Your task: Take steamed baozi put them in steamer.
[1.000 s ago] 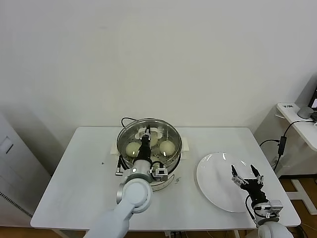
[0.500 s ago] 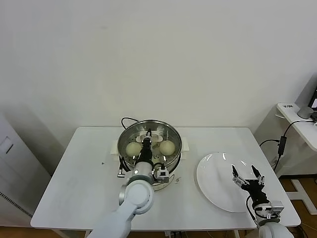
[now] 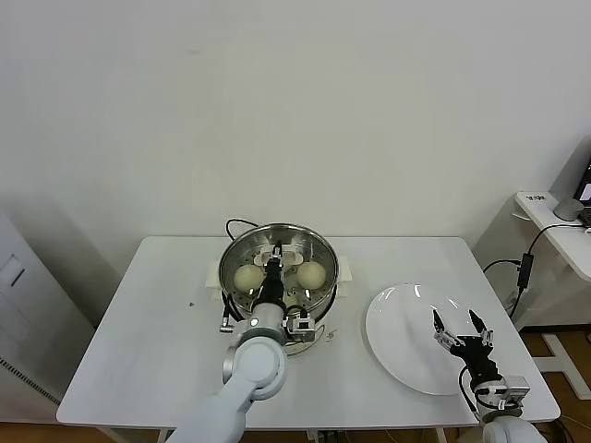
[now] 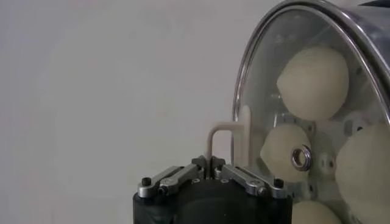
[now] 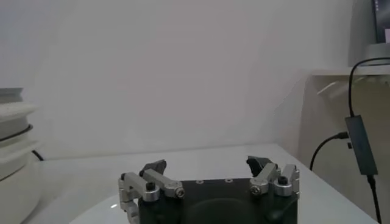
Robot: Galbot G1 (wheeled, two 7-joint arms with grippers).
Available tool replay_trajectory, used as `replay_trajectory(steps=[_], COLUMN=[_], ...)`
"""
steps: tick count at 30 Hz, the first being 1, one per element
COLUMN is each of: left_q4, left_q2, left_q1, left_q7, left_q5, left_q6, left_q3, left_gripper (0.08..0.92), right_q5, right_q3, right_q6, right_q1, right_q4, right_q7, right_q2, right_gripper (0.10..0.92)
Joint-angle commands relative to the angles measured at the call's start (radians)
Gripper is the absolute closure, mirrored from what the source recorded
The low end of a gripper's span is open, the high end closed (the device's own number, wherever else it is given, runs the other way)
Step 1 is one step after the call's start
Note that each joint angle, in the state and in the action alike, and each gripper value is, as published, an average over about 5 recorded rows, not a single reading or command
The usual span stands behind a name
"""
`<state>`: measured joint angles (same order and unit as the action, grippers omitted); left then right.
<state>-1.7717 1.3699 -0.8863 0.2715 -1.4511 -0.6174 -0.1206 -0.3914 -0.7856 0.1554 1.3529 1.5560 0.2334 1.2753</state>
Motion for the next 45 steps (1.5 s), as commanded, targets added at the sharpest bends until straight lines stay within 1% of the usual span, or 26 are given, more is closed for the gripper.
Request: replay_trajectory(steps=[1,2,4,6,7,8,10,12,13,15,17,19,21,24,26,30,33,36,38,45], left_q4=[-0.060,-0.087,-0.163,-0.252,-0.300,-0.346,-0.437,-0.501,-0.519,-0.532,-0.531,-0.531,-0.521,-0.459,-0.387,-0.214,-0.063,0.036,0.053,0.038], left_q2=[-0.019,-0.028,-0.055,-0.091,-0.115,-0.142,-0.205,-0.272,-0.300,-0.348,-0.365,-0.355,-0.322,-0.285,-0.284,-0.295,-0.292,-0.292,-0.294,-0.287], left_q1=[-0.043,-0.053,-0.083,-0.118,-0.136,-0.150,-0.166,-0.163,-0.154,-0.134,-0.122,-0.122,-0.127,-0.149,-0.174,-0.218,-0.237,-0.264,-0.281,-0.291], left_q7=[-0.037,-0.037,-0.026,0.010,0.035,0.059,0.116,0.164,0.181,0.177,0.127,0.049,-0.068,-0.221,-0.267,-0.297,-0.293,-0.277,-0.268,-0.250], left_q5=[0.056,0.069,0.109,0.176,0.229,0.297,0.487,0.735,0.863,1.157,1.450,1.702,1.924,2.113,2.140,2.112,2.052,2.004,1.995,1.926], left_q6=[0.005,0.010,0.027,0.058,0.075,0.094,0.128,0.182,0.212,0.262,0.270,0.252,0.220,0.189,0.194,0.223,0.265,0.300,0.312,0.325], left_q3=[0.020,0.024,0.035,0.054,0.067,0.082,0.130,0.195,0.230,0.302,0.380,0.460,0.563,0.704,0.764,0.803,0.797,0.786,0.777,0.724], left_gripper=[0.819,0.802,0.742,0.681,0.638,0.612,0.551,0.499,0.464,0.413,0.352,0.291,0.242,0.192,0.180,0.177,0.177,0.177,0.177,0.177], right_q5=[0.000,0.000,0.000,0.000,-0.001,-0.001,-0.002,-0.004,-0.005,-0.016,-0.035,-0.048,-0.047,-0.029,-0.013,-0.014,-0.012,0.012,0.027,0.024], right_q3=[0.001,0.001,0.002,0.003,0.003,0.004,0.005,0.008,0.009,0.016,0.025,0.034,0.040,0.040,0.033,0.003,-0.021,-0.041,-0.052,-0.052], right_q6=[-0.001,-0.001,-0.002,-0.003,-0.003,-0.004,-0.004,-0.006,-0.008,-0.023,-0.048,-0.070,-0.081,-0.084,-0.086,-0.084,-0.086,-0.090,-0.095,-0.143], right_q1=[-0.002,-0.003,-0.006,-0.009,-0.011,-0.012,-0.015,-0.019,-0.020,-0.024,-0.028,-0.036,-0.044,-0.049,-0.046,-0.022,0.000,0.014,0.018,0.036], right_q4=[0.001,0.001,0.000,0.000,0.000,-0.001,-0.003,-0.005,-0.005,0.000,0.010,0.019,0.027,0.038,0.045,0.059,0.067,0.075,0.079,0.106], right_q7=[0.000,0.000,0.000,0.000,0.000,0.000,0.001,0.003,0.005,0.004,-0.011,-0.031,-0.053,-0.081,-0.087,-0.081,-0.069,-0.057,-0.049,-0.044], right_q2=[-0.001,-0.002,-0.003,-0.003,-0.003,-0.003,-0.002,-0.001,-0.001,-0.001,-0.002,-0.003,-0.007,-0.012,-0.015,-0.010,0.004,0.014,0.016,0.008], right_gripper=[0.203,0.203,0.203,0.203,0.203,0.203,0.203,0.203,0.203,0.203,0.203,0.203,0.203,0.203,0.203,0.203,0.203,0.203,0.203,0.203])
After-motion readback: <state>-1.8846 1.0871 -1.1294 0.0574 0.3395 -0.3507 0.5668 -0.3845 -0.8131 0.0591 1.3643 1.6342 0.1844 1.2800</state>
